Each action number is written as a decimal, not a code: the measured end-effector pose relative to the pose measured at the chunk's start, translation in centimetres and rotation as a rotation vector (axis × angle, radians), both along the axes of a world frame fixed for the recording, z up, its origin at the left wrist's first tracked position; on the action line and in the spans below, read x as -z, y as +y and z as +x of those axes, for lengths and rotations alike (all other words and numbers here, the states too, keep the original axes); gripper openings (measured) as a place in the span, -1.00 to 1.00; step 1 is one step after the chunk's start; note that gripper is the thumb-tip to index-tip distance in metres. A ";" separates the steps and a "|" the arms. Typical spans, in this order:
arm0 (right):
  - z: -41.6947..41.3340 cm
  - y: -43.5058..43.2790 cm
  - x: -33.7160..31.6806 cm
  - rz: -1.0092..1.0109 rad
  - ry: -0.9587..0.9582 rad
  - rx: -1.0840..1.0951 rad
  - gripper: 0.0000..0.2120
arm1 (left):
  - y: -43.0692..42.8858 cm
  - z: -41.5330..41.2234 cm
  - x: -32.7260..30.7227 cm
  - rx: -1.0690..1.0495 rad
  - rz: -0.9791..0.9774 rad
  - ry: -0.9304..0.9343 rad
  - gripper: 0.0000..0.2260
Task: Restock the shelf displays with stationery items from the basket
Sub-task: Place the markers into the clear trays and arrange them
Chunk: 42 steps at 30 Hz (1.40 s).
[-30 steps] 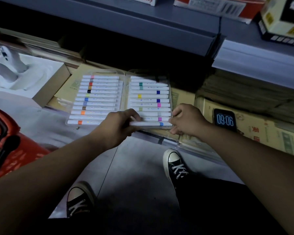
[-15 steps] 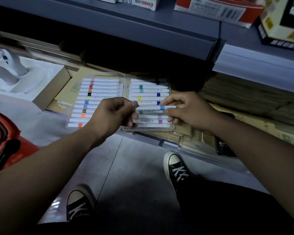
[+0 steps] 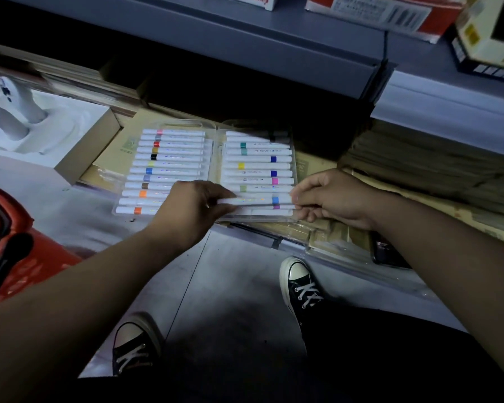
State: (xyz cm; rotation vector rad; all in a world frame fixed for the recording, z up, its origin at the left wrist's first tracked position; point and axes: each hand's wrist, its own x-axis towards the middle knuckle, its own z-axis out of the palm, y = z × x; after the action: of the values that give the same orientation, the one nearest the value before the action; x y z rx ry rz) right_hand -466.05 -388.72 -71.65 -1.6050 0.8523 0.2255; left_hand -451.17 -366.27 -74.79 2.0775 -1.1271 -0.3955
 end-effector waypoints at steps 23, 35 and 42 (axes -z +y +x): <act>-0.8 0.5 1.9 -0.181 0.107 -0.018 -0.82 | -0.1 -1.9 2.6 0.071 0.172 -0.364 -0.77; -0.4 0.7 2.0 -0.234 0.126 -0.038 -0.87 | -0.6 -3.8 0.8 -0.169 0.343 -0.103 -0.64; 0.0 1.1 1.8 -0.214 0.168 0.042 -0.92 | -1.7 -3.9 -0.5 -0.437 0.217 0.390 -0.83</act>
State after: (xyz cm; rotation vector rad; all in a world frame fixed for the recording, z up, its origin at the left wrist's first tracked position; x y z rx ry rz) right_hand -466.06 -387.58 -73.46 -1.7833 1.0680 0.2488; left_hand -455.03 -367.94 -74.30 2.2292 -0.4016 -0.6892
